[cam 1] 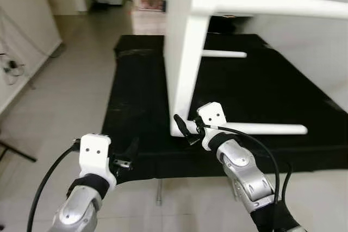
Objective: Building children table
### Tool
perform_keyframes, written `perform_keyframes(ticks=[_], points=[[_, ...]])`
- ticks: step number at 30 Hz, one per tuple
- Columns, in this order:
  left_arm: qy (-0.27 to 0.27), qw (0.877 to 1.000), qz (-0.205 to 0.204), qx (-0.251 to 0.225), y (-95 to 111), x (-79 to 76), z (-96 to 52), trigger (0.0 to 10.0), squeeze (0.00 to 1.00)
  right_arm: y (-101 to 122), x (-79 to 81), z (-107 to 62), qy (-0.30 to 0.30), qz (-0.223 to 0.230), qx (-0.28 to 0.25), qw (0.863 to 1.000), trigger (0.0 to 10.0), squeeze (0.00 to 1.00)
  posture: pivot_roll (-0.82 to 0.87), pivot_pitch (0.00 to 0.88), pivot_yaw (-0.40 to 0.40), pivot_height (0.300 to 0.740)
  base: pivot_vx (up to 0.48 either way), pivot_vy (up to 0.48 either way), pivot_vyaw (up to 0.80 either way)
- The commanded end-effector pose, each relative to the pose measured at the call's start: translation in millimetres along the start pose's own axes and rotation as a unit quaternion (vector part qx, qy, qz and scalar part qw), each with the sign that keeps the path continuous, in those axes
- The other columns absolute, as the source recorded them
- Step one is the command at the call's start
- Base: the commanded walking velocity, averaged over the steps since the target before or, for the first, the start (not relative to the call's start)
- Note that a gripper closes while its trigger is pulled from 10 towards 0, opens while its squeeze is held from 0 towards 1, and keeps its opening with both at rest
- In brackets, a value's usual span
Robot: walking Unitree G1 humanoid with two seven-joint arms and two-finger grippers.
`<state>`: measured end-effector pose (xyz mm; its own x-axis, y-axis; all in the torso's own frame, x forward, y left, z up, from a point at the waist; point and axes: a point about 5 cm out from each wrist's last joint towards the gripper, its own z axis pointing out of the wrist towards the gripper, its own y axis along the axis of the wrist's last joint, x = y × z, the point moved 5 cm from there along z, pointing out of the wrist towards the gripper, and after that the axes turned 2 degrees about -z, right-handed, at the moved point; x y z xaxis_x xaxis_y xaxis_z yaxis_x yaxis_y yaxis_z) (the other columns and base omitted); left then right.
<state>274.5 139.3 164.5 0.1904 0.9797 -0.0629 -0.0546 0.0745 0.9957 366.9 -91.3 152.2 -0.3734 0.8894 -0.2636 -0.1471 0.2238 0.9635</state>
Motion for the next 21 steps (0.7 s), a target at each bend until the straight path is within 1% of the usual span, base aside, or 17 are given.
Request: perform_keyframes(ticks=[1, 2, 3, 4, 5, 7, 13, 19, 21], points=[[-0.008, 1.000, -0.001, 0.002, -3.6, -0.7, 0.9, 10.0, 0.00, 0.1, -5.1, 0.2, -0.013, -0.005, -0.001, 1.000, 10.0, 0.00, 0.10, 0.014, -0.035, 0.740, 0.000, 0.000, 0.80], [-0.018, 1.000, -0.003, 0.001, -3.9, -2.8, 2.6, 10.0, 0.00, -0.6, -12.2, -1.9, -0.034, 0.001, 0.001, 0.999, 10.0, 0.00, 0.10, 0.015, -0.036, 0.740, 0.000, 0.000, 0.00], [-0.018, 1.000, -0.003, 0.001, -3.9, -2.8, 2.6, 10.0, 0.00, -0.6, -12.2, -1.9, -0.034, 0.001, 0.001, 0.999, 10.0, 0.00, 0.10, 0.015, -0.036, 0.740, 0.000, 0.000, 0.00], [-0.023, 1.000, -0.004, 0.000, -4.4, -4.1, 3.3, 10.0, 0.00, -2.4, -18.0, -4.0, -0.050, 0.009, 0.006, 0.999, 10.0, 0.00, 0.10, 0.015, -0.036, 0.740, 0.000, 0.000, 0.00], [-0.026, 1.000, -0.007, -0.003, -4.2, -5.1, 3.2, 10.0, 0.00, -4.4, -22.9, -7.6, -0.062, 0.021, 0.010, 0.998, 10.0, 0.00, 0.09, 0.018, -0.038, 0.740, 0.000, -0.472, 0.00], [-0.028, 1.000, -0.009, -0.005, -3.9, -5.5, 2.7, 10.0, 0.00, -5.9, -25.6, -10.4, -0.069, 0.029, 0.013, 0.997, 10.0, 0.00, 0.09, 0.018, -0.038, 0.740, 0.000, -0.472, 0.00], [-0.026, 0.999, -0.020, -0.011, -3.4, -4.6, 2.5, 10.0, 0.00, -5.3, -26.5, -10.7, -0.069, 0.036, 0.010, 0.997, 10.0, 0.00, 0.09, 0.019, -0.036, 0.740, 0.000, -0.477, 0.00], [-0.032, 0.999, -0.033, -0.016, -2.5, -4.3, 3.6, 10.0, 0.00, -0.2, -21.2, -7.4, -0.049, 0.026, -0.004, 0.998, 10.0, 0.00, 0.08, 0.022, -0.033, 0.740, 0.000, -0.479, 0.00], [-0.041, 0.998, -0.037, -0.019, -1.1, -6.9, 4.4, 10.0, 0.00, 3.7, -17.3, -7.1, -0.031, 0.026, -0.013, 0.999, 10.0, 0.00, 0.08, 0.022, -0.033, 0.740, 0.000, -0.472, 0.00]])
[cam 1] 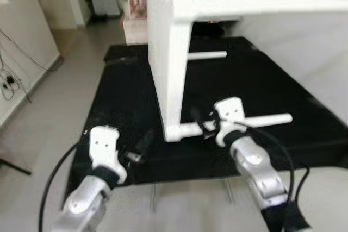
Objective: Building children table
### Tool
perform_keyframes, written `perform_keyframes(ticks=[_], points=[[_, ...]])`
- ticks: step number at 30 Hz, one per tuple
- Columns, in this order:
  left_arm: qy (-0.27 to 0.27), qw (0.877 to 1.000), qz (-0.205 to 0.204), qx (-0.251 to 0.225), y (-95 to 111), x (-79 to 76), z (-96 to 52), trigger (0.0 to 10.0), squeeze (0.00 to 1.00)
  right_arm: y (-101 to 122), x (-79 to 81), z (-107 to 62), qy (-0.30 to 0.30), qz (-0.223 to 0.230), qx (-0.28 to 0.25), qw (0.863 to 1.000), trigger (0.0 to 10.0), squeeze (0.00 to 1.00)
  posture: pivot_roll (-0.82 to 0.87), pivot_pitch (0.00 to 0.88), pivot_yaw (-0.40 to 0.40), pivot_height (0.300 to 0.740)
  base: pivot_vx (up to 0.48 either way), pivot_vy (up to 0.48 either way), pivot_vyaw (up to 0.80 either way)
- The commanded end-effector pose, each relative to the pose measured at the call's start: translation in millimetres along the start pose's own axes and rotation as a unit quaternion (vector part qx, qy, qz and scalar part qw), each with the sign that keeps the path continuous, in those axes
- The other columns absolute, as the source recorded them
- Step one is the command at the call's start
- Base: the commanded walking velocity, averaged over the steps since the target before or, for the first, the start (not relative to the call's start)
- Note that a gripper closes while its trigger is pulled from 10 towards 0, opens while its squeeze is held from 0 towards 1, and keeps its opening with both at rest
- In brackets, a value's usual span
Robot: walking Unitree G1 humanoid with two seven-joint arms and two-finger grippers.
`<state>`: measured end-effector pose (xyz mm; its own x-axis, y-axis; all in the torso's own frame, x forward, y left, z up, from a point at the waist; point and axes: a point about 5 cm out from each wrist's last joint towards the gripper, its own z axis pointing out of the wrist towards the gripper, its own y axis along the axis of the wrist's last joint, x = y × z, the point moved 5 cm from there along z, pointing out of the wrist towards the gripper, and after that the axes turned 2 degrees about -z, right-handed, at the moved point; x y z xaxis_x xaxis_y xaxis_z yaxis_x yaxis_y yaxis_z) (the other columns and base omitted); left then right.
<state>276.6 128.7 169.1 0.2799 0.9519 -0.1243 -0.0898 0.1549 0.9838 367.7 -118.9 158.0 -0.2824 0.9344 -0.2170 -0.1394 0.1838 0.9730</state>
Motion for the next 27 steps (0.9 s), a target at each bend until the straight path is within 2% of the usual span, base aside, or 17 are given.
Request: perform_keyframes(ticks=[1, 6, 8, 9, 13, 15, 21, 24, 25, 26, 27], points=[[0.003, 1.000, -0.002, 0.008, -4.5, 3.7, -0.5, 10.0, 0.00, 4.0, 9.5, 1.9, 0.021, 0.006, -0.010, 1.000, 10.0, 0.00, 0.08, 0.022, -0.033, 0.740, 0.000, -0.472, 0.00], [-0.010, 1.000, -0.003, 0.006, -2.2, -0.6, 1.5, 10.0, 0.00, 9.1, 13.5, 1.5, 0.044, 0.003, -0.017, 0.999, 10.0, 0.00, 0.07, 0.022, -0.025, 0.740, 0.000, -0.231, 0.00], [-0.010, 1.000, -0.003, 0.006, -2.2, -0.6, 1.5, 10.0, 0.00, 9.1, 13.5, 1.5, 0.044, 0.003, -0.017, 0.999, 10.0, 0.00, 0.07, 0.022, -0.025, 0.740, 0.000, 0.000, 0.00], [-0.011, 1.000, -0.016, -0.002, 1.5, -0.9, 5.7, 10.0, 0.00, 9.3, 10.2, 3.4, 0.037, -0.018, -0.013, 0.999, 10.0, 0.00, 0.07, 0.022, -0.023, 0.740, 0.000, 0.000, 0.00], [-0.012, 1.000, -0.024, -0.006, 3.4, -1.3, 7.8, 10.0, 0.00, 9.5, 8.4, 4.5, 0.032, -0.025, -0.012, 0.999, 10.0, 0.00, 0.07, 0.022, -0.023, 0.740, 0.000, 0.000, 0.00], [-0.016, 0.999, -0.037, -0.014, 7.8, -2.3, 13.8, 10.0, 0.00, 12.9, 5.0, 7.7, 0.024, -0.044, -0.016, 0.999, 10.0, 0.00, 0.06, 0.020, -0.018, 0.740, 0.000, 0.000, 0.00], [-0.017, 0.999, -0.046, -0.020, 10.4, -1.6, 16.6, 10.0, 0.00, 15.3, 4.2, 9.2, 0.023, -0.048, -0.020, 0.998, 10.0, 0.00, 0.06, 0.020, -0.017, 0.740, 0.000, 0.000, 0.00], [-0.018, 0.996, -0.078, -0.039, 20.3, 1.9, 29.6, 10.0, 0.00, 21.4, 3.7, 12.0, 0.022, -0.063, -0.030, 0.997, 10.0, 0.00, 0.05, 0.018, -0.015, 0.740, 0.000, 0.000, 0.00], [-0.018, 0.996, -0.078, -0.039, 20.3, 1.9, 29.6, 10.0, 0.00, 21.4, 3.7, 12.0, 0.022, -0.063, -0.030, 0.997, 10.0, 0.00, 0.05, 0.018, -0.015, 0.740, 0.000, 0.000, 0.00], [-0.021, 0.996, -0.079, -0.041, 22.6, 3.0, 37.3, 10.0, 0.00, 22.3, 4.3, 12.7, 0.023, -0.063, -0.031, 0.997, 10.0, 0.00, 0.05, 0.017, -0.013, 0.740, 0.000, 0.000, 0.00], [-0.022, 0.996, -0.078, -0.040, 22.8, 3.2, 39.0, 10.0, 0.00, 22.3, 4.6, 12.7, 0.023, -0.063, -0.031, 0.997, 10.0, 0.00, 0.05, 0.017, -0.013, 0.740, 0.000, 0.000, 0.00]])
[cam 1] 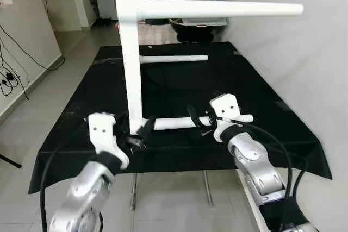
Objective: Building children table
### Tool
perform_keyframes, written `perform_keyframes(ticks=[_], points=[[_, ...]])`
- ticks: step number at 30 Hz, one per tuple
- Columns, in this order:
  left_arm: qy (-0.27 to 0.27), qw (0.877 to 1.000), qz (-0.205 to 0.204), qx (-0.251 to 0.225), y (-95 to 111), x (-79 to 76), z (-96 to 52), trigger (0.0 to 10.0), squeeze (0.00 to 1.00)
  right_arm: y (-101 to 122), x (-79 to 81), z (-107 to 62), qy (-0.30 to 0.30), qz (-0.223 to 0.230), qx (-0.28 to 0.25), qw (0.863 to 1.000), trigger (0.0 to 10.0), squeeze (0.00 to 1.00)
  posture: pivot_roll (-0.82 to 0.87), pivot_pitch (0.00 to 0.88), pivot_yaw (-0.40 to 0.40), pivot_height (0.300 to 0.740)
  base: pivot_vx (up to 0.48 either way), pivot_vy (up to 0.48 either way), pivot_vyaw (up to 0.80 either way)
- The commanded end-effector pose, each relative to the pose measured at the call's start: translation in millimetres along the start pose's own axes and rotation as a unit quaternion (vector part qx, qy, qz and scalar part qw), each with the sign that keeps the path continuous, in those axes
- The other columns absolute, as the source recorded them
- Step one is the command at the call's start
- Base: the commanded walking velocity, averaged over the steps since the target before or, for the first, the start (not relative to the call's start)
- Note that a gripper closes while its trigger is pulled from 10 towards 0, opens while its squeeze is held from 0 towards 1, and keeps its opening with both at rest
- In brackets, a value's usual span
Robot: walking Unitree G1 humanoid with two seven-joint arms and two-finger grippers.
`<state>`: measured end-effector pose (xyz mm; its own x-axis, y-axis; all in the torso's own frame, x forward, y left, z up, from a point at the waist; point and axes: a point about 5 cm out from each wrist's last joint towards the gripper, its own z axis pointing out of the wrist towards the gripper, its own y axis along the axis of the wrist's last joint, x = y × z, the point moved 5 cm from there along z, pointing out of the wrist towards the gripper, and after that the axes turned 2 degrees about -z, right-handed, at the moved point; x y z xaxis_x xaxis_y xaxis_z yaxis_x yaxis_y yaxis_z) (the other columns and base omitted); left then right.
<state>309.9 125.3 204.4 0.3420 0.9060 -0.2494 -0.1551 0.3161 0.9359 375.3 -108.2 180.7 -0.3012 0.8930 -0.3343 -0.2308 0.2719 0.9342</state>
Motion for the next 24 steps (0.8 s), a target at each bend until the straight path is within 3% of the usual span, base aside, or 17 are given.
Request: perform_keyframes(ticks=[1, 7, 8, 14, 15, 24], points=[[0.003, 1.000, -0.009, 0.017, -8.3, 2.7, 0.6, 10.0, 0.00, -0.5, 1.7, 0.6, 0.002, -0.004, -0.001, 1.000, 10.0, 0.00, 0.05, 0.017, -0.013, 0.740, 0.000, 0.000, 0.00], [0.006, 0.999, 0.017, 0.038, -17.8, 3.7, 1.0, 10.0, 0.00, -15.8, 7.5, -4.5, -0.001, 0.019, 0.029, 0.999, 10.0, 0.00, 0.04, 0.016, -0.009, 0.740, 0.000, 0.000, 0.00], [0.007, 0.999, 0.018, 0.046, -21.6, 2.8, 0.1, 10.0, 0.00, -26.6, 10.6, -8.5, -0.004, 0.029, 0.051, 0.998, 10.0, 0.00, 0.03, 0.015, -0.014, 0.740, 0.000, 0.000, 0.00], [-0.001, 0.998, -0.004, 0.060, -28.5, -1.5, -5.6, 10.0, 0.00, -33.8, 11.8, -11.7, -0.007, 0.042, 0.062, 0.997, 10.0, 0.00, 0.03, 0.013, -0.017, 0.740, 0.000, 0.000, 0.00], [-0.008, 0.998, -0.006, 0.067, -32.6, -4.5, -7.6, 0.0, 0.00, -34.9, 10.1, -11.6, -0.012, 0.045, 0.064, 0.997, 10.0, 0.00, 0.03, 0.011, -0.016, 0.740, 0.000, 0.000, 0.00], [-0.026, 0.997, -0.008, 0.068, -35.4, -10.5, -7.6, 0.0, 0.00, -40.2, 4.2, -10.5, -0.030, 0.061, 0.074, 0.995, 10.0, 0.00, 0.02, 0.010, -0.013, 0.740, 0.000, 0.000, 0.00]])
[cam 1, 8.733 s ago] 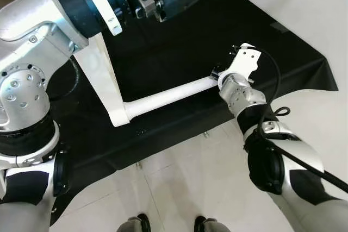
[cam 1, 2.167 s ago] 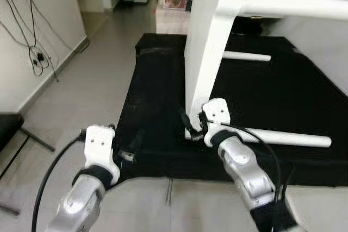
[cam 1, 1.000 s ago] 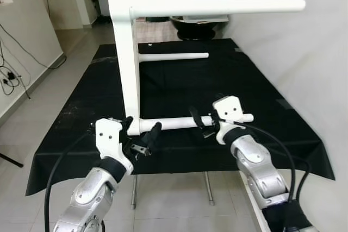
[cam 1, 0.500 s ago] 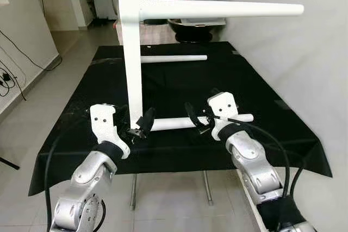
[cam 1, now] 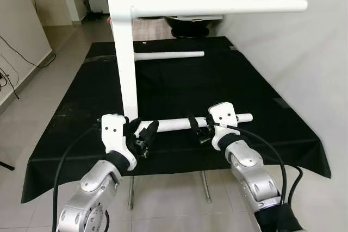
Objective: Building children table
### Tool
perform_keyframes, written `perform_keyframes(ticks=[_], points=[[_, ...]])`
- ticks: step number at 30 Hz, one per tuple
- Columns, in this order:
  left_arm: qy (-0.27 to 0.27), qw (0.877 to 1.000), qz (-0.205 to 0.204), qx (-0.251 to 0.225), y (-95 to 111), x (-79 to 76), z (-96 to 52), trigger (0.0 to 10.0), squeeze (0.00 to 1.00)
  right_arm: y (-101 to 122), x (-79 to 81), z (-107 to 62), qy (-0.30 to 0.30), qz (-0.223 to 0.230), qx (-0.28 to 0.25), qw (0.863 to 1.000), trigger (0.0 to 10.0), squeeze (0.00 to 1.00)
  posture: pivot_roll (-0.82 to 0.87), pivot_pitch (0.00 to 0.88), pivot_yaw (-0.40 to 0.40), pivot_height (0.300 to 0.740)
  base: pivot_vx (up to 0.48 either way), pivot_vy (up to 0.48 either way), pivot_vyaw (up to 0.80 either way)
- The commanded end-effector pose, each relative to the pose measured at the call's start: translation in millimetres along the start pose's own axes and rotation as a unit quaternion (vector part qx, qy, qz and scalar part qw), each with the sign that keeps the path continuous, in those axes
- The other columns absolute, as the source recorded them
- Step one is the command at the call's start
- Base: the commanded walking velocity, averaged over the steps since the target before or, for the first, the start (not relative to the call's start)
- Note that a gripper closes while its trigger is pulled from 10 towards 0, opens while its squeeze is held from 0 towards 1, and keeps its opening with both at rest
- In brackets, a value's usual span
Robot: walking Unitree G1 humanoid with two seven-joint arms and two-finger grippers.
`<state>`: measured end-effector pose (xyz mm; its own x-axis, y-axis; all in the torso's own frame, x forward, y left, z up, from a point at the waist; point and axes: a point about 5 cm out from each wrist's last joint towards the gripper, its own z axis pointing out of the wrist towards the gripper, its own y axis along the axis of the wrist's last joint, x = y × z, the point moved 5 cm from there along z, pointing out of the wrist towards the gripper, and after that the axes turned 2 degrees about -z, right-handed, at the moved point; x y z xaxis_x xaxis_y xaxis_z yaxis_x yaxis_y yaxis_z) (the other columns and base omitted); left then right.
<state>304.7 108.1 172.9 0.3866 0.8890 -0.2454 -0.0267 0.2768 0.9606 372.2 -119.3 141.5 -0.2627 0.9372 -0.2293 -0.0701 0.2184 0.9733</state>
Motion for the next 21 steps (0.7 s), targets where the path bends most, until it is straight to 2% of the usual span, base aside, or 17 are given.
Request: perform_keyframes(ticks=[1, 17, 21], points=[[-0.002, 1.000, -0.006, -0.001, -1.0, -0.5, 0.7, 0.0, 0.00, -2.0, -1.2, 1.7, -0.005, 0.012, 0.007, 1.000, 10.0, 0.00, 0.02, 0.010, -0.013, 0.740, 0.000, 0.000, 0.00], [-0.005, 1.000, -0.003, -0.003, -0.2, -1.5, 1.1, 0.0, 0.00, -3.0, -4.3, 3.1, -0.013, 0.024, 0.012, 1.000, 10.0, 0.00, 0.02, 0.017, -0.013, 0.740, 0.000, 0.000, 0.00], [0.009, 1.000, 0.015, -0.003, 0.8, 1.9, -0.1, 0.0, 0.00, -2.5, -3.6, 4.5, -0.013, 0.024, 0.011, 1.000, 10.0, 0.00, 0.02, 0.017, -0.013, 0.740, 0.000, 0.000, 0.00]])
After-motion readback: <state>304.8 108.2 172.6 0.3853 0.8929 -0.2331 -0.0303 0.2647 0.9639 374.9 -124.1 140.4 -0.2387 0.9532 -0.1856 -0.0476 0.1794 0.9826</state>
